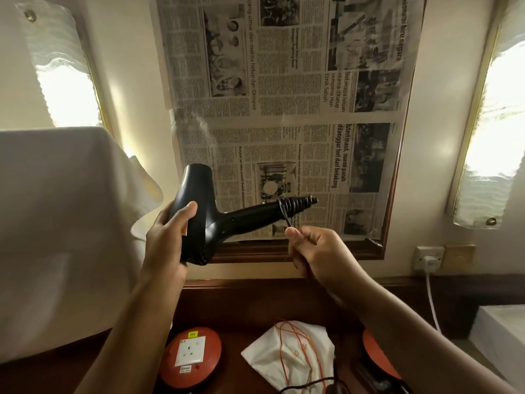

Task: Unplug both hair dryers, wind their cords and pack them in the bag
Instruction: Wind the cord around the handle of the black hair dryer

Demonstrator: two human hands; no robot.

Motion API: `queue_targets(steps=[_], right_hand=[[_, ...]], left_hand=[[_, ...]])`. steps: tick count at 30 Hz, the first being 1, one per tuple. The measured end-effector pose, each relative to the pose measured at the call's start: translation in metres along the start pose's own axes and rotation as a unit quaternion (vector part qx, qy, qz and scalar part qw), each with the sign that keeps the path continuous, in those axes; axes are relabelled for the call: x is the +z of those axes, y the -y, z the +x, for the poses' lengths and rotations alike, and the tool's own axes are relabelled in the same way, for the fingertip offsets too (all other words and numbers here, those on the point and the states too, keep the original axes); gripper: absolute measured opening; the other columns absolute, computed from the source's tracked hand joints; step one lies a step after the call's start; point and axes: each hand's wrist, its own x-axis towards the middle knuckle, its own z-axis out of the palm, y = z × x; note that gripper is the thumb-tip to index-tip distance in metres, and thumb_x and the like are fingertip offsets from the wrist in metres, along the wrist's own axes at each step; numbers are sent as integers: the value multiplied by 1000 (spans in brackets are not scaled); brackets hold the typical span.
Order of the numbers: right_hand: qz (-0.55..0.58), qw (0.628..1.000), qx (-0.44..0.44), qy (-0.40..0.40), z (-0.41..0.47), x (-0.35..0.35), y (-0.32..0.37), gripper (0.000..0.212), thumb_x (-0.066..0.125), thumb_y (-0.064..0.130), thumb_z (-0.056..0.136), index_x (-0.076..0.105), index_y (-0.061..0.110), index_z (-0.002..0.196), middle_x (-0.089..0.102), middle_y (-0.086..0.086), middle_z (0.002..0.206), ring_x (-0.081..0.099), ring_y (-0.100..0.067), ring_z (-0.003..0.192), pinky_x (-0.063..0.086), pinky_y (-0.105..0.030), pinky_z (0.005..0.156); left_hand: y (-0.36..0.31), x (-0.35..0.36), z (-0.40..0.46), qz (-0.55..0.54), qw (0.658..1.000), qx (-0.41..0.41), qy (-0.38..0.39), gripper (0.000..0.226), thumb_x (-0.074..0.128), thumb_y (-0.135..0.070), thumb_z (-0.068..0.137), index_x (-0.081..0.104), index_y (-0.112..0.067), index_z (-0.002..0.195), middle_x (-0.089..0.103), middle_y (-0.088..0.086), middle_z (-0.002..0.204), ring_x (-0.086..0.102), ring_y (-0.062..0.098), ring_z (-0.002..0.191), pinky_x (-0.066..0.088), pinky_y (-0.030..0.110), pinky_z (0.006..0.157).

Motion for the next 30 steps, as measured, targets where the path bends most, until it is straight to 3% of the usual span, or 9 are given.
queue_targets(steps=[3, 7, 13, 20, 24, 27, 30], right_hand=[[146, 987, 39, 55, -2, 4, -12, 40, 42, 40, 97, 56, 10, 75, 35, 1, 47, 28, -13, 40, 27, -23, 39], [279, 953, 38, 115, -4, 8, -31, 29, 39, 23, 98, 62, 6, 91, 35, -2, 59, 26, -12, 47, 22, -24, 44], [208, 973, 23, 100, -10, 11, -43, 21, 45, 20, 98, 61, 7, 95, 42, -5, 61, 29, -13, 44, 21, -26, 43], [162, 985, -12, 54, -13, 10, -37, 24, 51, 31, 92, 62, 9, 92, 44, -6, 53, 31, -14, 38, 27, -22, 37], [264, 963, 5, 43, -16, 15, -39, 35, 43, 34, 96, 64, 7, 90, 32, -3, 53, 24, -14, 42, 19, -24, 41], [349, 932, 43, 82, -18, 17, -41, 36, 40, 26, 97, 67, 2, 95, 32, -3, 57, 21, -14, 46, 14, -28, 45], [366, 922, 54, 119, -18, 19, -45, 30, 47, 23, 95, 68, 2, 95, 35, -4, 60, 25, -13, 47, 18, -27, 46]], left_hand=[[-2, 0, 4, -1, 1000, -15, 5, 36, 69, -27, 84, 62, -19, 118, 64, 5, 102, 63, 30, 104, 56, 37, 71], [-4, -2, 6, -10, 999, -35, 19, 27, 69, -29, 82, 64, -25, 109, 64, 4, 103, 62, 30, 105, 56, 38, 70], [-3, -5, 6, -31, 998, -45, 41, 26, 70, -24, 81, 66, -25, 106, 67, 1, 95, 64, 27, 96, 55, 37, 68], [-8, -6, 8, -50, 996, -62, 37, 26, 70, -27, 80, 65, -25, 105, 67, 4, 99, 64, 33, 102, 53, 50, 88], [-12, -8, 7, -58, 995, -76, 41, 46, 72, -31, 74, 60, -21, 117, 65, 6, 106, 64, 33, 105, 53, 48, 86], [-14, -8, 5, -61, 994, -80, 36, 36, 70, -30, 78, 62, -21, 111, 66, 6, 103, 66, 31, 97, 56, 45, 80], [-15, -6, 4, -59, 993, -93, 38, 40, 72, -31, 73, 62, -21, 110, 66, 6, 102, 68, 28, 90, 58, 39, 69]])
